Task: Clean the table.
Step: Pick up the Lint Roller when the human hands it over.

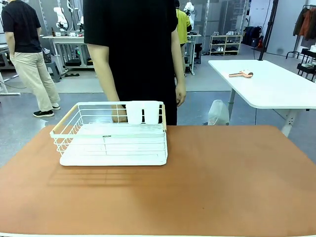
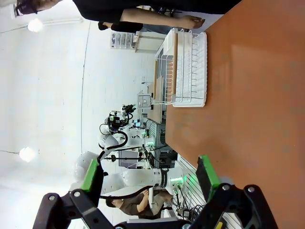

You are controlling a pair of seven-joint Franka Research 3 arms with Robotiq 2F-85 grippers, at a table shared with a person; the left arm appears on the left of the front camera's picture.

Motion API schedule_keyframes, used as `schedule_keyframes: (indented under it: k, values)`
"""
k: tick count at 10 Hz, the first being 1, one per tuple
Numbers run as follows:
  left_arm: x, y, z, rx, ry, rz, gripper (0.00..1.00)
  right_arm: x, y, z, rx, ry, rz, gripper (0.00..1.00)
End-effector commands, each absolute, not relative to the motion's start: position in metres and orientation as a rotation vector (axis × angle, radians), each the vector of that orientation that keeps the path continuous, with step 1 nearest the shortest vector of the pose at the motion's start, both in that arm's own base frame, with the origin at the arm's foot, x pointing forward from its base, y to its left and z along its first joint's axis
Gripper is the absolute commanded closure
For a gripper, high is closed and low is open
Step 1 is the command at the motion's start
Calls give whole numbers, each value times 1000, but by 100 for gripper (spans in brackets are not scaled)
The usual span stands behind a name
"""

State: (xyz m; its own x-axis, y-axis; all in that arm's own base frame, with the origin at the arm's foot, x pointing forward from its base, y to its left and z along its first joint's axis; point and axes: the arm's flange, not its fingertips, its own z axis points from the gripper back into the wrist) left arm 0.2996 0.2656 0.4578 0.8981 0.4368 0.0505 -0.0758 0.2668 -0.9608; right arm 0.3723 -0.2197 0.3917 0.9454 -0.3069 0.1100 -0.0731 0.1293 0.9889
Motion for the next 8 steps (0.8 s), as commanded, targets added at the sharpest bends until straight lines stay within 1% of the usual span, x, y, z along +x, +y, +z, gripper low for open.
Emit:
schedule_keyframes:
  k: [1, 8]
  values:
    - [297, 266, 461, -1261, -341, 346, 0, 370, -217, 391, 1440, -330, -166, 0]
    - [297, 266, 461, -1261, -341, 346, 0, 370, -217, 391, 1440, -330, -166, 0]
